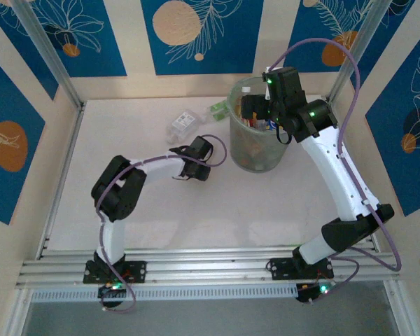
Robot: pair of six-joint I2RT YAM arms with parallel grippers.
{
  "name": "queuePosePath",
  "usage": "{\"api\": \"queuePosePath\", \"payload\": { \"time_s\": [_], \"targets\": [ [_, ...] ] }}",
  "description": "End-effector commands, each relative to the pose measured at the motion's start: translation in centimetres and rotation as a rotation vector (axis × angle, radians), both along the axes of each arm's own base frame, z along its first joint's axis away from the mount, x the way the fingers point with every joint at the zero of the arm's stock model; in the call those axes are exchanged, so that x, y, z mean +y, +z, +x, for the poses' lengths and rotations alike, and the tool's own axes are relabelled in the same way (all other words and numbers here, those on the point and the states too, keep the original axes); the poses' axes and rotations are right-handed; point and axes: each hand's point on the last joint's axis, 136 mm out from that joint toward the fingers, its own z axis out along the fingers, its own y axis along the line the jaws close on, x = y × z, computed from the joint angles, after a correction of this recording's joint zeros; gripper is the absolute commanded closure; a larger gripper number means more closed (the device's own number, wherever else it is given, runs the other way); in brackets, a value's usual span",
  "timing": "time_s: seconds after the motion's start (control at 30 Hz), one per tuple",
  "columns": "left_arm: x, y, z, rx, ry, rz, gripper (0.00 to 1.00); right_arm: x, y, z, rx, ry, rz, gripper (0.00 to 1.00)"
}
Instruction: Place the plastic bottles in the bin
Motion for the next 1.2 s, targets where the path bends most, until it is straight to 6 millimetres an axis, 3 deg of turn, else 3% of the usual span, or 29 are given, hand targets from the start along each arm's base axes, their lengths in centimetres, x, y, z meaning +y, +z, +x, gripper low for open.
{"api": "queuePosePath", "payload": {
  "time_s": [0.0, 0.37, 0.7, 0.9, 1.17],
  "targets": [
    [0.0, 4.2, -0.1, -0.081, 0.007, -0.054, 0.64, -0.5, 0.5, -0.8, -0.020, -0.024, 0.017, 0.01],
    [1.6, 14.9, -2.7, -0.306, -0.007, -0.268, 0.66, 0.4, 0.6, -3.4, -0.010, -0.006, 0.213, 0.01],
    [-2.2, 24.2, -6.4, -0.444, -0.266, -0.626, 0.62, 6.2, 1.6, -6.8, 0.019, 0.261, 0.543, 0.01],
    [-3.8, 27.2, -7.2, -0.474, -0.344, -0.745, 0.61, 9.2, 1.0, -7.3, 0.053, 0.348, 0.613, 0.01],
    [-5.2, 29.0, -7.9, -0.491, -0.419, -0.824, 0.60, 11.5, -0.2, -6.2, 0.098, 0.367, 0.627, 0.01]
  ]
}}
